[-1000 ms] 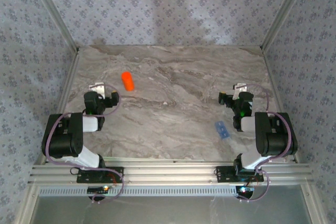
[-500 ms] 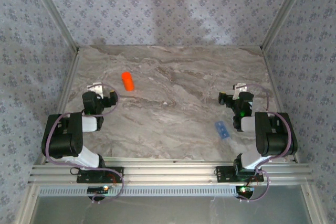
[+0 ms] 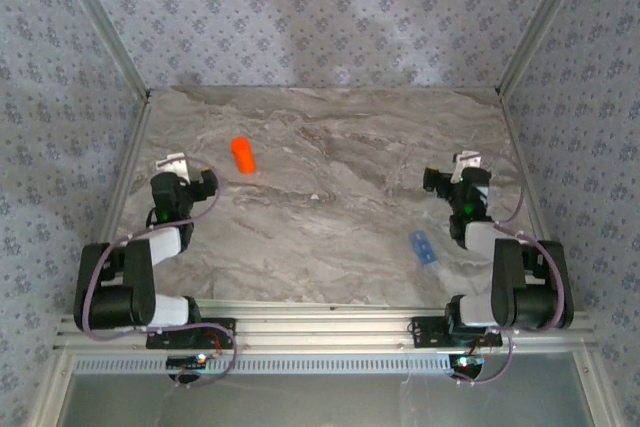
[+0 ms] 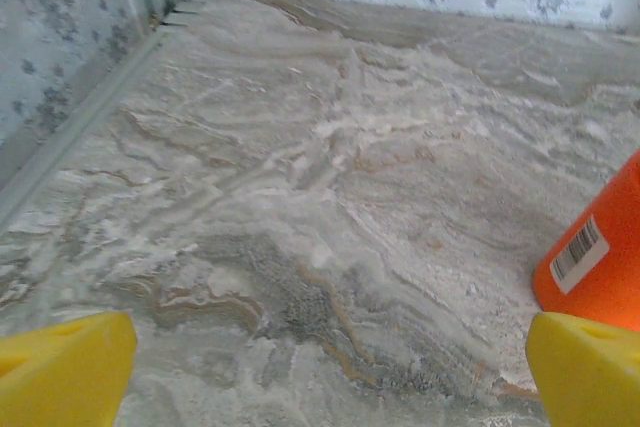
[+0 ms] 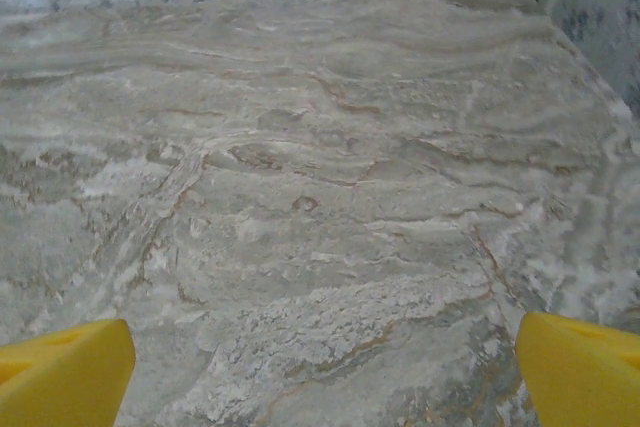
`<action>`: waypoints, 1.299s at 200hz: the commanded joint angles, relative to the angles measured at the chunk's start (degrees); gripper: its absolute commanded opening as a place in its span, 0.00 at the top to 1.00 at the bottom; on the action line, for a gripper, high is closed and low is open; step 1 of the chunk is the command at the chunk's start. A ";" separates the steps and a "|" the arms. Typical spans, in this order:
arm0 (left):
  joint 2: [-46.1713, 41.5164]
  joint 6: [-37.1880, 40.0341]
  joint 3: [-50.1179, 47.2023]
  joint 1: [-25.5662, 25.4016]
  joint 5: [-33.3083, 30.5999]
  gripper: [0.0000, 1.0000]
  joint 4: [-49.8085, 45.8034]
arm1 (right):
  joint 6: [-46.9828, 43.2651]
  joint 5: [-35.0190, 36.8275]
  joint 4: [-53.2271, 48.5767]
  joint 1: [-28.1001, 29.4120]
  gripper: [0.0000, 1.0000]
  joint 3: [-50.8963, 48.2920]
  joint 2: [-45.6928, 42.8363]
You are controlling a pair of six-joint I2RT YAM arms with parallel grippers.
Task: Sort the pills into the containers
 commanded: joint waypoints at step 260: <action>-22.53 -23.79 16.07 -23.31 1.61 0.02 -58.72 | 31.94 -0.73 -82.80 20.59 0.10 11.59 -17.66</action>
